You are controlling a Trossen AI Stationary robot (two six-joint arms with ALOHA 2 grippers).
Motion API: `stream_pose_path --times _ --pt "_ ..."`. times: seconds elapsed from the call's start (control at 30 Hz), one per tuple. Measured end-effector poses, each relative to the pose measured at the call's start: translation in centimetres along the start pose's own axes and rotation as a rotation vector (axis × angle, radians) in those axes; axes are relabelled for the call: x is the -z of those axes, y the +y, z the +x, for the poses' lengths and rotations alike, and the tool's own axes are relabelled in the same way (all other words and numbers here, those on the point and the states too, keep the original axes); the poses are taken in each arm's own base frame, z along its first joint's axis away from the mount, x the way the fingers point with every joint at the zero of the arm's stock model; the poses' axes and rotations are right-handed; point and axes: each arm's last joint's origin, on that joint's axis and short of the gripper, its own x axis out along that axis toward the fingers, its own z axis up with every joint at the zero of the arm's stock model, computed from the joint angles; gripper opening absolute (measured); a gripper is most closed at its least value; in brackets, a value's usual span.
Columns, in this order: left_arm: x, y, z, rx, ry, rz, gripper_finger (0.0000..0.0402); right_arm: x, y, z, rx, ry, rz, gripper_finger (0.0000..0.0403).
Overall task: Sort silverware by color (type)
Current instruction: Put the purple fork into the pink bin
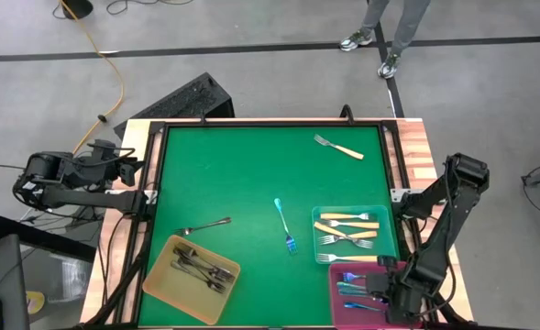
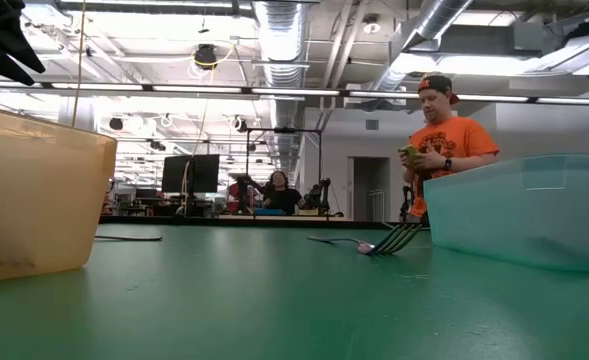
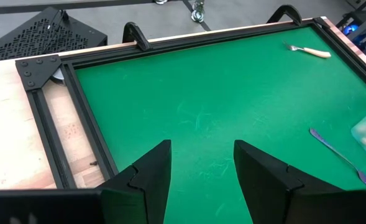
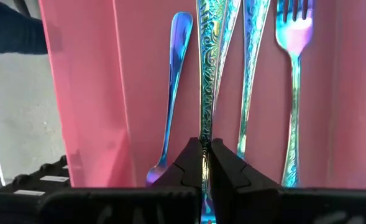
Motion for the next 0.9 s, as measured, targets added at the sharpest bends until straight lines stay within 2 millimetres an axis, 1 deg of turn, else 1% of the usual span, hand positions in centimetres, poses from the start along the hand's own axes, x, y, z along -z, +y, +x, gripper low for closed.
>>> stream_pose_path --times 0.27,0.53,0.7,0.9 --pt "0.0 0.0 0.0 0.0 0.0 0.0 0.0158 -1.2 -0.5 0.1 -0.004 0.011 -0.04 0.003" --pt "0.0 0.0 0.0 0.0 0.0 0.0 0.0158 -2.6 -1.2 0.1 0.003 -0.001 -0.002 0.003" --pt "0.0 0.0 0.0 0.0 0.0 0.0 0.0158 -3.0 -1.4 0.1 -0.017 0.037 0.021 0.003" --pt "0.0 0.0 0.0 0.0 -0.001 0.0 0.0158 -3.1 -1.4 0.1 -0.017 0.037 0.033 0.003"
